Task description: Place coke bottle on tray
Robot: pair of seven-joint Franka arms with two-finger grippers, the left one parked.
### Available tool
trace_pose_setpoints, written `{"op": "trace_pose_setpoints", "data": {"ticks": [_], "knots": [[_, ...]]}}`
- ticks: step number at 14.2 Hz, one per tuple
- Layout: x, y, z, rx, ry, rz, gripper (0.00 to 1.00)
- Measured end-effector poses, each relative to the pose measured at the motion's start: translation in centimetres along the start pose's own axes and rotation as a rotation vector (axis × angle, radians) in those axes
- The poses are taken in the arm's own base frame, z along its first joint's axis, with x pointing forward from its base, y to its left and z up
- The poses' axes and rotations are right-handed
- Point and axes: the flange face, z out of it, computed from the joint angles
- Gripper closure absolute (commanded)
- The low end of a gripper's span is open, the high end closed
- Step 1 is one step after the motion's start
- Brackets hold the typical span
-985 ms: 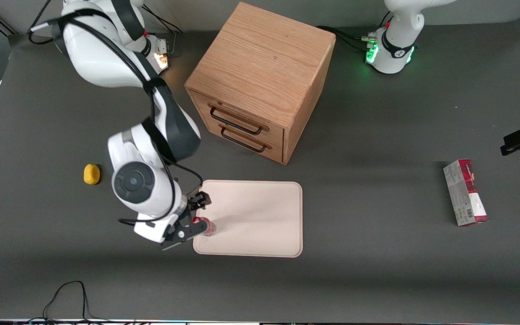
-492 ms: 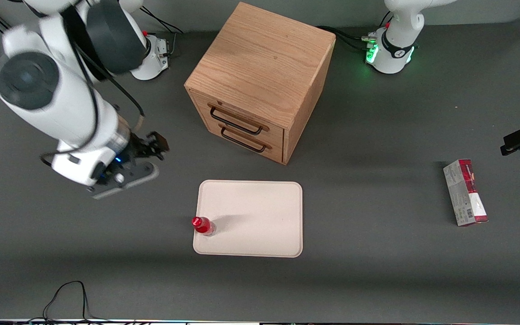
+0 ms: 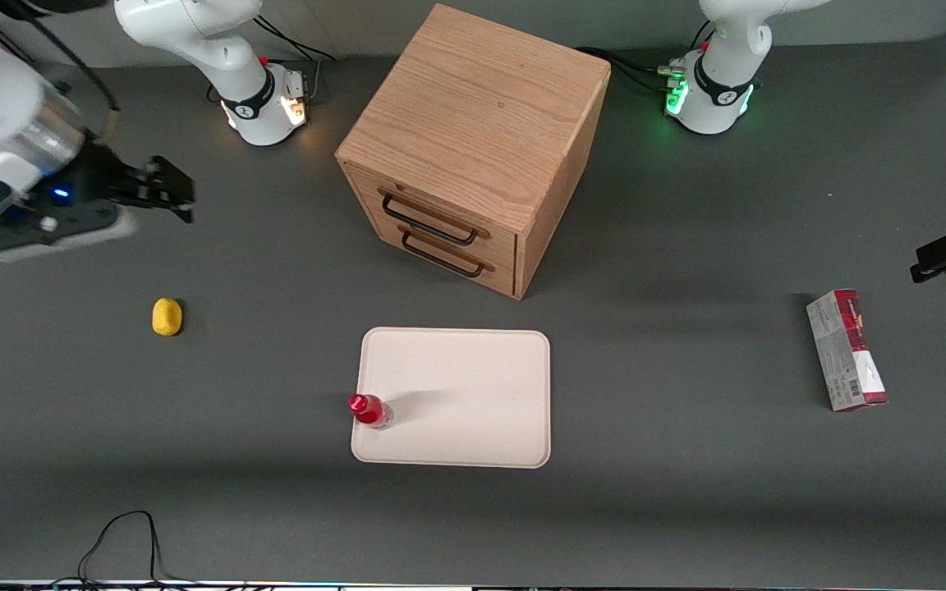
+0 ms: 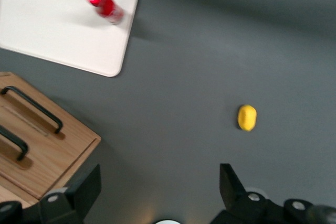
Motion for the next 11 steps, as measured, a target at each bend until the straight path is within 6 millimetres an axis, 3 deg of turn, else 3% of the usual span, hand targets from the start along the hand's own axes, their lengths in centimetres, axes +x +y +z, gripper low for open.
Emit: {"op": "trace_pose_setpoints", "data": {"ticks": [5, 11], "knots": [[-5.6, 9.5, 1.0, 0.053, 0.009, 0.180, 0.00], [-6.3, 14.5, 3.4, 0.052, 0.054, 0.236, 0.00]]}}
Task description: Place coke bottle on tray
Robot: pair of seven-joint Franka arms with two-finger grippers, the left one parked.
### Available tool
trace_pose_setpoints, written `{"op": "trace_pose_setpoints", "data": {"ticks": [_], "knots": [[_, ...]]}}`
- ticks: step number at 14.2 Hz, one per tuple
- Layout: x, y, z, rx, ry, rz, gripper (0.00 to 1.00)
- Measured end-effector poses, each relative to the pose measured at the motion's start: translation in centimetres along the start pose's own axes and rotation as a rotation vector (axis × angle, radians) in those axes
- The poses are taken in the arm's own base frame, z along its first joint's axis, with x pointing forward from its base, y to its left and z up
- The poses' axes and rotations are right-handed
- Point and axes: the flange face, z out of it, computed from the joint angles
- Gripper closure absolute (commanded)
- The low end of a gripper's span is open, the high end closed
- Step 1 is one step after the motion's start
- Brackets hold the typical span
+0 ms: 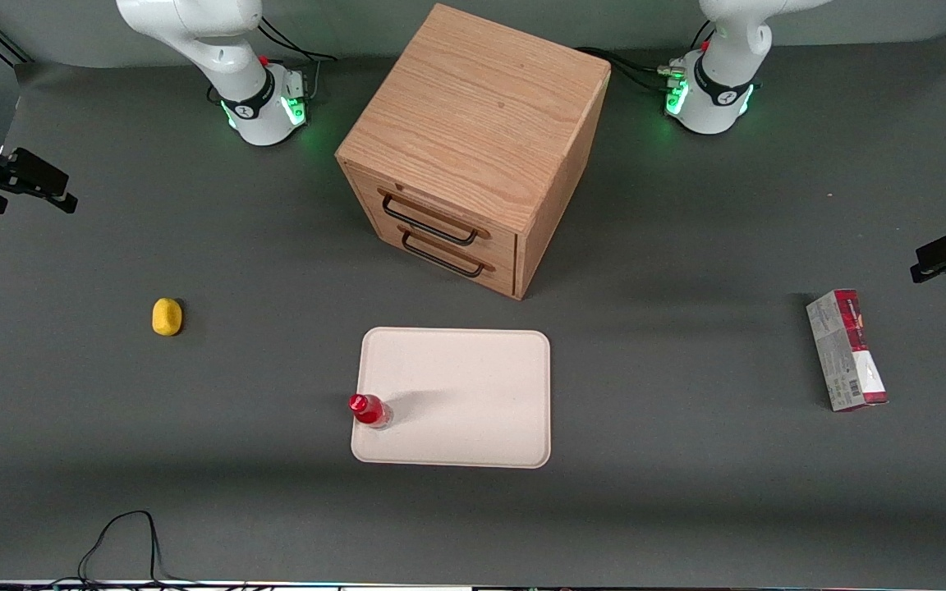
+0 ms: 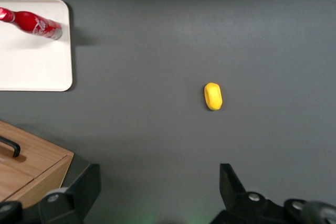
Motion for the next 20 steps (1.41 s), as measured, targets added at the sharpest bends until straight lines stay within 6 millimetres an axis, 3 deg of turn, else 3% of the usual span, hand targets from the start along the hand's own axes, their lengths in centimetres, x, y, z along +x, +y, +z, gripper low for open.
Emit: {"op": "trace_pose_setpoints", "data": {"ticks": [7, 20], "knots": [[2.4, 0.3, 0.5, -0.002, 0.016, -0.013, 0.00], [2.5, 0.4, 0.8, -0.009, 0.007, -0.014, 0.00]]}}
